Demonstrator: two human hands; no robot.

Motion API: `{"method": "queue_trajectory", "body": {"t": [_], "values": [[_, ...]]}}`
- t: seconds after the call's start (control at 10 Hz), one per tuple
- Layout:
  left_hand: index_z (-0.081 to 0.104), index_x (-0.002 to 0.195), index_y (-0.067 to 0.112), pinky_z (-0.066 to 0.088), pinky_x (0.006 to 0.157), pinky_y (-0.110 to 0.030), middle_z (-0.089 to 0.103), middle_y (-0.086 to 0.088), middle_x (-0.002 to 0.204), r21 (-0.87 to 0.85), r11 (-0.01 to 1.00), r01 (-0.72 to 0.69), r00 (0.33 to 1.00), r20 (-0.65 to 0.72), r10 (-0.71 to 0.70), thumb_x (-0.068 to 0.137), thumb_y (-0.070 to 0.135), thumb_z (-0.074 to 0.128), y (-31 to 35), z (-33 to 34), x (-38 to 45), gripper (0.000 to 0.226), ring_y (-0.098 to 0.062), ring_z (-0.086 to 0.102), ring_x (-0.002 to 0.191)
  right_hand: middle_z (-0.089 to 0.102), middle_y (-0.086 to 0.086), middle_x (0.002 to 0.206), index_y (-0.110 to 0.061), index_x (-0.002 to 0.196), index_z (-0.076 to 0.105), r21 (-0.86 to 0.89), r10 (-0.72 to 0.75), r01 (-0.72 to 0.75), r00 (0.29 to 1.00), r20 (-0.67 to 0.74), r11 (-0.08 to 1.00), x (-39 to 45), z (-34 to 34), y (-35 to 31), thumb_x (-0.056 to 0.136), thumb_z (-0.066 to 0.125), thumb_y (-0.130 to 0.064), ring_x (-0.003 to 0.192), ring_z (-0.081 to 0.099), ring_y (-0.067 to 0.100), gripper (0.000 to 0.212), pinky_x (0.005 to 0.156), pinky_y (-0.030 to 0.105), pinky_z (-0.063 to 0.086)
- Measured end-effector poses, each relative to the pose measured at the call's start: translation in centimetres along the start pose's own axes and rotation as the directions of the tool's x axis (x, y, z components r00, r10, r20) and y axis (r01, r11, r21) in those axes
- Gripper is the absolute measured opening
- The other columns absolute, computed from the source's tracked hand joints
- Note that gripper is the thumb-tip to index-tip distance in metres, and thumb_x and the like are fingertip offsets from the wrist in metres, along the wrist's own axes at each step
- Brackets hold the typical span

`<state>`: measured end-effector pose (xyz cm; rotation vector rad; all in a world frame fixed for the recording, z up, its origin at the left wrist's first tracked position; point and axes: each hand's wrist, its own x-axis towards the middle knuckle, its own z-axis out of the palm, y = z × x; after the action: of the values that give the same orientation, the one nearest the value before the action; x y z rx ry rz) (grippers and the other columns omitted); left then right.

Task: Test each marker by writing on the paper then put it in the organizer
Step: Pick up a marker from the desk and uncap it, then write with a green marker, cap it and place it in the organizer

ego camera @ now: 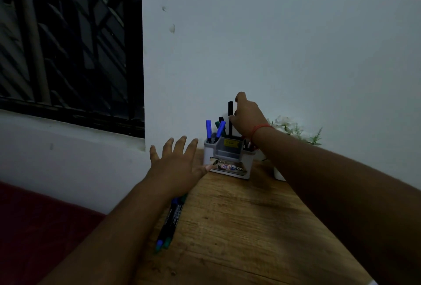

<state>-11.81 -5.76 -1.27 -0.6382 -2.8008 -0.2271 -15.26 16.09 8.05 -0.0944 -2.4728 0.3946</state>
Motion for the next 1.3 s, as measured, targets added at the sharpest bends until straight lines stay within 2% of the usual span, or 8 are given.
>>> {"method": "queue_trajectory", "body": {"t": [0.1,0.2,0.3,0.4,0.5,0.6,1.1,1.3], "values": [[-0.012,0.153,0.038,-0.007,0.113,-0.065,-0.014,0.003,0.164,0.002,1.000,0.022,0.999,0.035,-0.022,0.072,0.084,0.003,-0.2,0.0,0.0,0.094,-0.027,-0.014,0.150,0.065,0.015,0.106,-0.007,0.126,0.044,-0.023,-0.022,0.020,0.996,-0.085,1.000,-0.6,-0.8,0.3,0.094,0.062,-0.015,0.092,0.064,0.032,0.038,0.075,0.038,0.053],[-0.014,0.153,0.037,-0.008,0.113,-0.065,-0.017,0.002,0.164,0.002,0.999,0.041,0.998,0.051,-0.041,0.082,0.081,0.010,-0.6,-0.3,0.0,0.087,-0.028,-0.016,0.149,0.063,0.006,0.110,-0.013,0.124,0.049,-0.006,-0.082,0.083,0.974,-0.210,0.997,-2.7,-1.7,-0.3,0.095,0.061,-0.020,0.092,0.062,0.024,0.032,0.078,0.039,0.055],[-0.014,0.153,0.036,-0.006,0.113,-0.065,-0.016,0.001,0.164,-0.016,0.997,0.076,0.996,0.055,-0.074,0.088,0.078,0.015,-1.4,-0.6,0.1,0.083,-0.029,-0.016,0.149,0.057,-0.003,0.100,-0.017,0.114,0.055,0.011,-0.231,0.237,0.957,-0.175,0.971,-6.9,-2.2,-2.2,0.096,0.059,-0.022,0.080,0.057,0.013,0.020,0.070,0.032,0.052],[-0.013,0.154,0.035,-0.005,0.113,-0.065,-0.013,0.000,0.164,-0.041,0.992,0.119,0.990,0.075,-0.116,0.089,0.077,0.016,-2.0,-0.6,0.0,0.082,-0.029,-0.013,0.150,0.059,-0.004,0.095,-0.020,0.103,0.059,0.026,-0.478,0.477,0.878,0.036,0.878,-12.8,-2.2,-4.7,0.097,0.056,-0.022,0.078,0.056,0.010,0.006,0.070,0.030,0.053],[-0.011,0.154,0.034,-0.006,0.114,-0.065,-0.012,0.000,0.165,-0.077,0.986,0.151,0.986,0.090,-0.143,0.092,0.073,0.018,-2.4,-0.5,-0.2,0.079,-0.030,-0.013,0.150,0.065,0.002,0.106,-0.019,0.110,0.065,0.064,-0.687,0.699,0.674,0.271,0.712,-17.4,-1.7,-6.5,0.095,0.059,-0.019,0.088,0.062,0.016,0.016,0.077,0.028,0.054],[-0.009,0.155,0.035,-0.005,0.113,-0.065,-0.010,0.000,0.165,-0.099,0.981,0.165,0.984,0.087,-0.157,0.091,0.074,0.019,-2.8,-0.3,-0.4,0.080,-0.029,-0.012,0.150,0.065,0.004,0.119,-0.018,0.123,0.064,0.104,-0.738,0.767,0.558,0.379,0.634,-19.6,-0.5,-7.6,0.093,0.063,-0.014,0.102,0.063,0.020,0.030,0.081,0.032,0.055],[-0.009,0.155,0.034,-0.004,0.114,-0.064,-0.011,0.000,0.165,-0.105,0.983,0.151,0.983,0.116,-0.139,0.092,0.073,0.019,-2.1,-0.3,-0.5,0.079,-0.029,-0.012,0.150,0.065,0.006,0.113,-0.013,0.118,0.064,0.160,-0.794,0.808,0.484,0.368,0.567,-19.8,0.8,-9.0,0.087,0.067,-0.003,0.097,0.063,0.021,0.033,0.078,0.030,0.049],[-0.008,0.155,0.034,-0.004,0.115,-0.064,-0.010,0.000,0.165,-0.118,0.983,0.140,0.984,0.127,-0.125,0.093,0.072,0.020,-1.9,-0.2,-0.6,0.078,-0.029,-0.012,0.150,0.066,0.008,0.114,-0.014,0.118,0.063,0.146,-0.822,0.853,0.417,0.389,0.502,-19.9,0.8,-8.3,0.089,0.066,-0.007,0.097,0.063,0.024,0.030,0.080,0.038,0.055]]}}
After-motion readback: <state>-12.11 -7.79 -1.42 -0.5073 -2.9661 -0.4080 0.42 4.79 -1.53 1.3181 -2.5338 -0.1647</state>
